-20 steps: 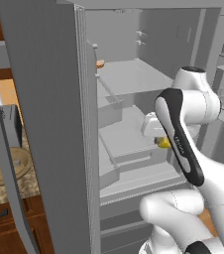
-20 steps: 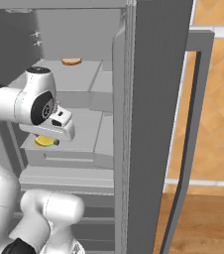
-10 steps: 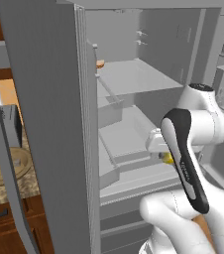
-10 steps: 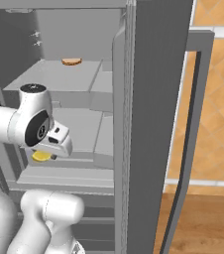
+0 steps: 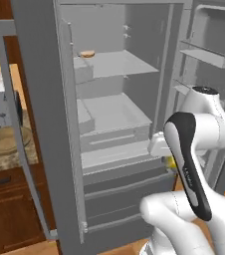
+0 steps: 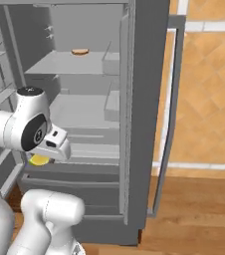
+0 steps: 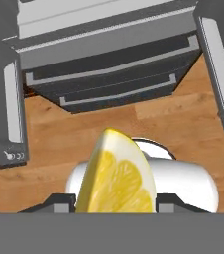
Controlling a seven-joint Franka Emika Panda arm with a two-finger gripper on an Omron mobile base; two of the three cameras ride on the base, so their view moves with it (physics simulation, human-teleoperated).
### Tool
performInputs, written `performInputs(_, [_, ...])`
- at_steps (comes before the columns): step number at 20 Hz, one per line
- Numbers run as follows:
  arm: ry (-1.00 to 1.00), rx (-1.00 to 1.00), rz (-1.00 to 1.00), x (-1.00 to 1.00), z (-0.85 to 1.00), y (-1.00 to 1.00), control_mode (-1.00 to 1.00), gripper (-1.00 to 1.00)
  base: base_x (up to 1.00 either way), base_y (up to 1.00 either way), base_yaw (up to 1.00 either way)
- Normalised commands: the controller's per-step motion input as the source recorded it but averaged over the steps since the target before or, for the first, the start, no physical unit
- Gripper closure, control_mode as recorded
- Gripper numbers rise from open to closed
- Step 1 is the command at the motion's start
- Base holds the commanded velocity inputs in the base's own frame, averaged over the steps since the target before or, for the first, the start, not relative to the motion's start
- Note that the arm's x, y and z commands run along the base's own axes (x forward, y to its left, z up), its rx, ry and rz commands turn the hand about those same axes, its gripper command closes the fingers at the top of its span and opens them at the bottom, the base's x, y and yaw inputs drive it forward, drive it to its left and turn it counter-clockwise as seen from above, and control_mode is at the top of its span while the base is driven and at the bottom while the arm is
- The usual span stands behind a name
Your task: Grab a lemon wedge from the fridge and one ice cube from the ice bowl, and put them in the glass of lemonade.
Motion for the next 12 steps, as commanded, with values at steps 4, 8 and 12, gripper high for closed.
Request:
performInputs(4, [0.0,0.0,0.0,0.0,0.0,0.0,1.0,1.0,-0.98,0.21,0.25])
performInputs(8, [0.0,0.0,0.0,0.0,0.0,0.0,1.0,1.0,-0.5,0.33,0.85])
performInputs(12, [0.0,0.0,0.0,0.0,0.0,0.0,1.0,1.0,-0.17,0.43,0.96])
